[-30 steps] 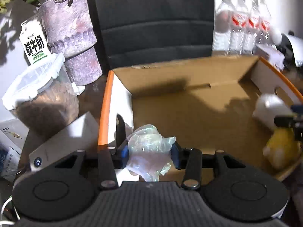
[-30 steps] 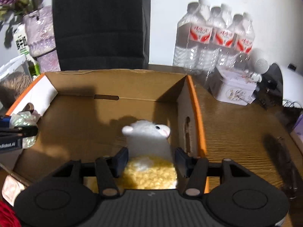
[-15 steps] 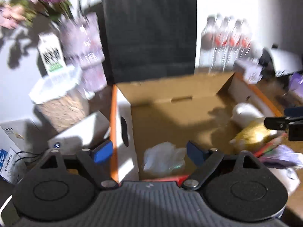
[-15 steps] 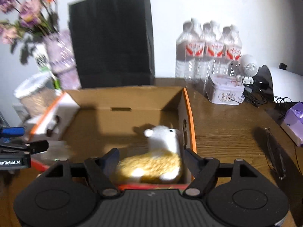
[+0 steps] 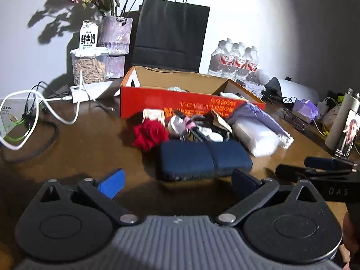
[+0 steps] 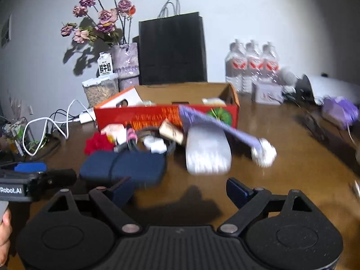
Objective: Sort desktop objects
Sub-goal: 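Withdraw both grippers from the box back over the table, then grasp the red rose with the left gripper while the right grasps the navy case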
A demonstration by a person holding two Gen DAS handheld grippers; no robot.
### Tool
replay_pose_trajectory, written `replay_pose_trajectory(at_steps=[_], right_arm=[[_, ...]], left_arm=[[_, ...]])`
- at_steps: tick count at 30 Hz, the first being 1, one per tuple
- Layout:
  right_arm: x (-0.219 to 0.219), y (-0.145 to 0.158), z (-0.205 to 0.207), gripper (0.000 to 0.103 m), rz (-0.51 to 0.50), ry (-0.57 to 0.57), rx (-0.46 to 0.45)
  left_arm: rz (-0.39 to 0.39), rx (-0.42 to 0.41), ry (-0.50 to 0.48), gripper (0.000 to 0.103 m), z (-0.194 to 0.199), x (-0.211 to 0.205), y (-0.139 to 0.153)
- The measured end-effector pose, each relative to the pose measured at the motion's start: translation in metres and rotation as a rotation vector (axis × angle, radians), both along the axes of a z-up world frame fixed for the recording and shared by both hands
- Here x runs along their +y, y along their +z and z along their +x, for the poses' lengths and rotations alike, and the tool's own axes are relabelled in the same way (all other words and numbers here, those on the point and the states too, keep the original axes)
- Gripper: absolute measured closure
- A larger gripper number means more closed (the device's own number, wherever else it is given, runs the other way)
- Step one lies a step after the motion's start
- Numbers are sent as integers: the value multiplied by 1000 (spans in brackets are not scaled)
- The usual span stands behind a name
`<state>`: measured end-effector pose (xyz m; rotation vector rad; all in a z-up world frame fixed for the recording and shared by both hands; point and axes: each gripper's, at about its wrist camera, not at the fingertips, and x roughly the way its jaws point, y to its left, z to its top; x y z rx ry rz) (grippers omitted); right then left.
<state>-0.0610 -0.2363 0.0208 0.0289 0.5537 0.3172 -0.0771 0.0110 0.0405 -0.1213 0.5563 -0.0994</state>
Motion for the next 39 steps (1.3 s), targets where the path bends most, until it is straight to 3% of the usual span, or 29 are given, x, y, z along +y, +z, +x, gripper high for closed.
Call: replay_pose_trajectory(at_steps=[4,6,12,18,23,29,32,34,35,36,39], right_arm=[[-7,-8,-17,13,71,40,-23],[-10,-10,-16,6,90,48,-38],[-24,-13,-11,6,181,24,-13],[-27,-15,-6,6,204,7,18],[-7,-10,8,6,103,125,56],[47,3,37,6,-175,357,-76],[78,5,52,8,-285,485,-129],[93,4,59,13,-315,547,-162],[99,4,63,15,-317,576,-156],[105,3,68,19,-315,614,-137],[111,-5,77,29,-311,658,-89]], left_arm=[[4,-1,-13,0,-11,-3,-12],[30,5,-14,0,-10,-5,-16],[86,4,-28,0,-10,-16,-20],[174,-22,-77,0,-14,-31,-22],[143,-29,-120,0,-12,-17,-18],[72,-18,-51,0,25,31,-4],[-8,-2,-87,1,59,48,4],[-40,18,-106,6,84,52,5],[-45,37,-104,13,96,53,3],[-46,54,-103,22,105,53,1],[-59,105,-100,31,128,53,-7]])
